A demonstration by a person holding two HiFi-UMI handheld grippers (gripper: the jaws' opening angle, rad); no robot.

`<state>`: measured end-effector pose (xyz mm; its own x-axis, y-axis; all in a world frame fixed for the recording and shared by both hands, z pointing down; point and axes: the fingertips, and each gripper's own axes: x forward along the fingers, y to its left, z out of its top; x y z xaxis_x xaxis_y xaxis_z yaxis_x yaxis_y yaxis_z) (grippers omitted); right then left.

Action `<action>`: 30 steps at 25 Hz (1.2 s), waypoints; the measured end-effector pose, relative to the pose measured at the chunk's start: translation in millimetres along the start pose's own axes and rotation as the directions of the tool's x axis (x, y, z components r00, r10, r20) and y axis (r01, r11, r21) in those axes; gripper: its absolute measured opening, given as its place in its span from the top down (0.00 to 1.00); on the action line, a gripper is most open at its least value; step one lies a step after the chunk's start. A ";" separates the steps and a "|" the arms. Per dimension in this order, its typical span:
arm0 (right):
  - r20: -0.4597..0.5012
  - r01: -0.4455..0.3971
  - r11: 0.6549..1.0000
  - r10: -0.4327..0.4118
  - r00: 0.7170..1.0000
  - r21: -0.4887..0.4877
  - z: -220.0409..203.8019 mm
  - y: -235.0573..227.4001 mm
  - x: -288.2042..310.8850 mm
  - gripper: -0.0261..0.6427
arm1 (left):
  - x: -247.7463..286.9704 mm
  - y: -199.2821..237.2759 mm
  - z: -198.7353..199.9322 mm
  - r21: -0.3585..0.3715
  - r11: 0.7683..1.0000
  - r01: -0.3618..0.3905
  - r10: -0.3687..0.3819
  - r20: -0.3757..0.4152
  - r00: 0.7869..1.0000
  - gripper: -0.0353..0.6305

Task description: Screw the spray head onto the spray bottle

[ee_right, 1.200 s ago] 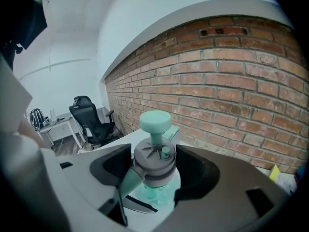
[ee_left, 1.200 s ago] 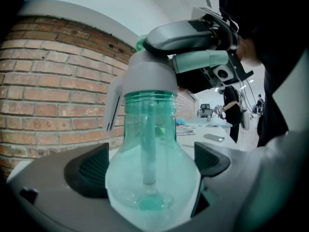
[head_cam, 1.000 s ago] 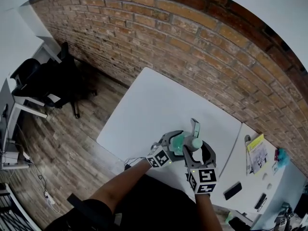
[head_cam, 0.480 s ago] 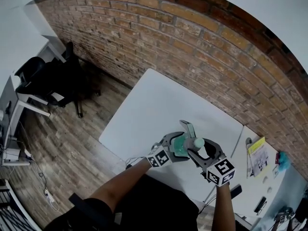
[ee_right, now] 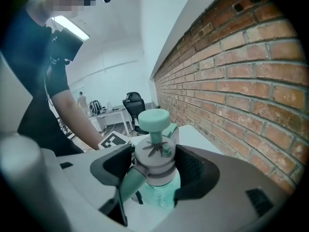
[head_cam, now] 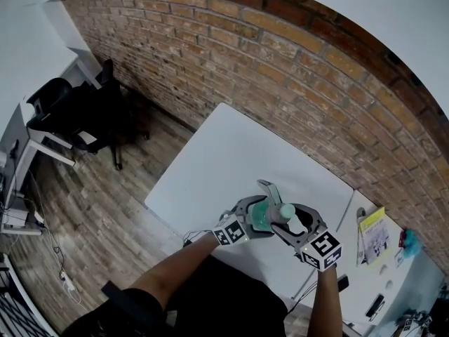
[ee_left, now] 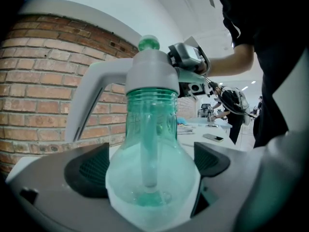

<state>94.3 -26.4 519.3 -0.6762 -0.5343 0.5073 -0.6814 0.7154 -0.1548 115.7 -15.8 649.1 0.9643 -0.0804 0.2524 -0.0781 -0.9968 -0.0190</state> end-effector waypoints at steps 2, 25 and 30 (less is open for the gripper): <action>0.028 0.016 1.000 -0.016 0.999 0.013 6.2 3.7 -4.2 0.56 | -0.2 -0.3 -0.8 -0.001 1.000 -0.002 0.002 -0.002 1.000 0.13; -0.190 0.366 0.930 -0.364 0.912 -0.028 2.9 -5.0 3.9 0.56 | -0.5 -0.7 -1.5 -0.012 0.999 -0.030 0.030 0.000 1.000 0.13; -0.162 0.293 0.955 -0.296 0.941 -0.041 3.3 -5.7 3.3 0.56 | -2.8 0.4 5.5 -0.010 1.000 -0.023 0.023 0.021 1.000 0.13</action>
<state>95.1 -33.7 519.1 -0.3896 -0.6415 0.6609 -0.8374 0.5454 0.0357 114.3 -16.0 643.0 0.9673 -0.1033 0.2318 -0.1027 -0.9946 -0.0146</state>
